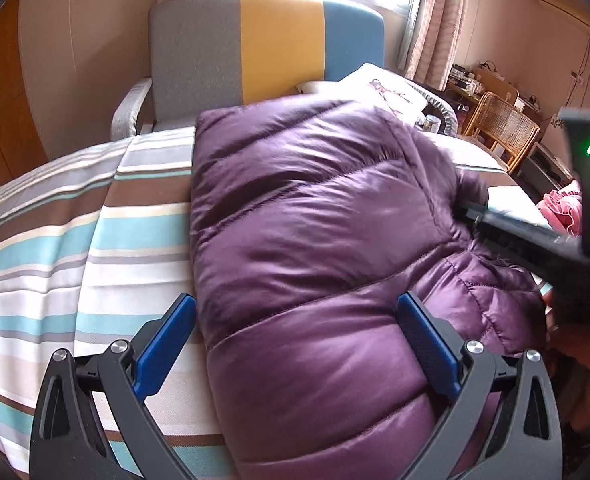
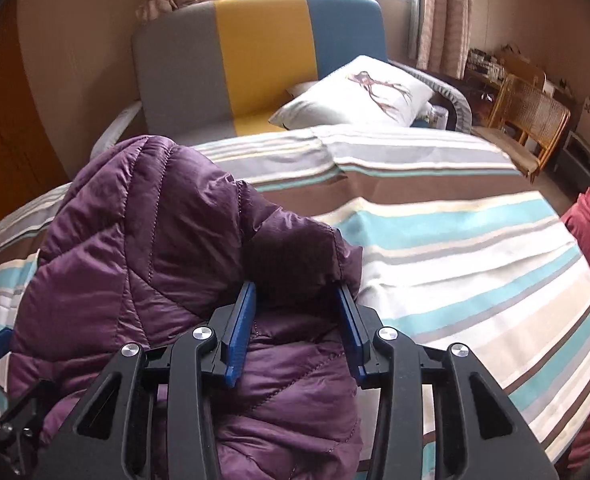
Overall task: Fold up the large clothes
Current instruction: 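Press the open left tool on the bundle while the right tool grips its edge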
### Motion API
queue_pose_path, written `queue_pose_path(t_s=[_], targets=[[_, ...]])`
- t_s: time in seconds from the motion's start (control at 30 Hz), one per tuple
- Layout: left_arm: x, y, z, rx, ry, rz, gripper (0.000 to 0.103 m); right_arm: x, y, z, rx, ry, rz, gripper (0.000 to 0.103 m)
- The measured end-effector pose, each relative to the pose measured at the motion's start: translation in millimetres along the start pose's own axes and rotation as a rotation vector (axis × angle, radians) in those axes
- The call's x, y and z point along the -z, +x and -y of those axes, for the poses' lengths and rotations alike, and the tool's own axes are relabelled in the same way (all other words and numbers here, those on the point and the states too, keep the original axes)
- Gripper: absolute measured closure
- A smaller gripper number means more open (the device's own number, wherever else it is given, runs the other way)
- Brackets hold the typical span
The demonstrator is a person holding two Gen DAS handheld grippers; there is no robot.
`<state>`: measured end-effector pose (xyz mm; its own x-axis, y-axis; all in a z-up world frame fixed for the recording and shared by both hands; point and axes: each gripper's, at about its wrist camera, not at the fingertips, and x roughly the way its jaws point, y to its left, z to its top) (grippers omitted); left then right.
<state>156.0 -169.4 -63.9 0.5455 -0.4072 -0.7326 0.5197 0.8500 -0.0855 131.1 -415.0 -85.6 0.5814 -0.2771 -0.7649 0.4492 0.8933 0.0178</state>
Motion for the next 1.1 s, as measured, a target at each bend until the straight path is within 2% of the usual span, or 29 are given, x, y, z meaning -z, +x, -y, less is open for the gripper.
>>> queue_pose_path(t_s=[0.1,0.17,0.37,0.5,0.6,0.67,0.7,0.8,0.9,1.0,1.1], targets=[[-9.4,-1.3,-4.6,-0.048,-0.002,0.048,0.012,14.6,9.8,13.1,0.012,0.043,-0.005,0.065],[-18.6,7.6,-8.1,-0.031,-0.016,0.027,0.013,18.4,12.7,17.3,-0.005,0.059,-0.003,0.065],[-34.8,46.2,-12.4,0.037,-0.029,-0.062,0.012,17.8,9.2,12.3,0.021,0.033,0.002,0.065],[-32.4,44.1,-11.5,0.032,-0.019,-0.06,0.012,15.0,7.3,11.7,0.021,0.024,-0.006,0.065],[-31.3,34.8,-14.0,0.032,-0.033,-0.062,0.011,12.4,-2.6,16.2,-0.009,0.035,-0.006,0.056],[-30.7,29.5,-15.2,0.025,-0.046,-0.065,0.007,14.0,-12.4,26.3,-0.037,0.085,-0.01,0.027],[-29.8,26.5,-17.1,0.025,-0.053,-0.067,0.005,15.9,-17.4,31.9,-0.07,0.11,-0.018,0.022],[-24.7,23.3,-22.4,0.056,-0.072,-0.091,0.003,22.0,-24.2,38.9,-0.171,0.137,-0.056,0.02],[-21.4,22.9,-29.4,0.091,-0.092,-0.129,0.002,26.6,-24.4,37.5,-0.224,0.126,-0.111,0.02],[-19.3,23.1,-31.0,0.106,-0.067,-0.151,0.002,27.7,-13.9,36.1,-0.274,0.118,-0.174,0.02],[-19.8,25.7,-28.6,0.105,-0.036,-0.149,0.002,27.4,5.2,42.6,-0.32,0.173,-0.24,0.012]])
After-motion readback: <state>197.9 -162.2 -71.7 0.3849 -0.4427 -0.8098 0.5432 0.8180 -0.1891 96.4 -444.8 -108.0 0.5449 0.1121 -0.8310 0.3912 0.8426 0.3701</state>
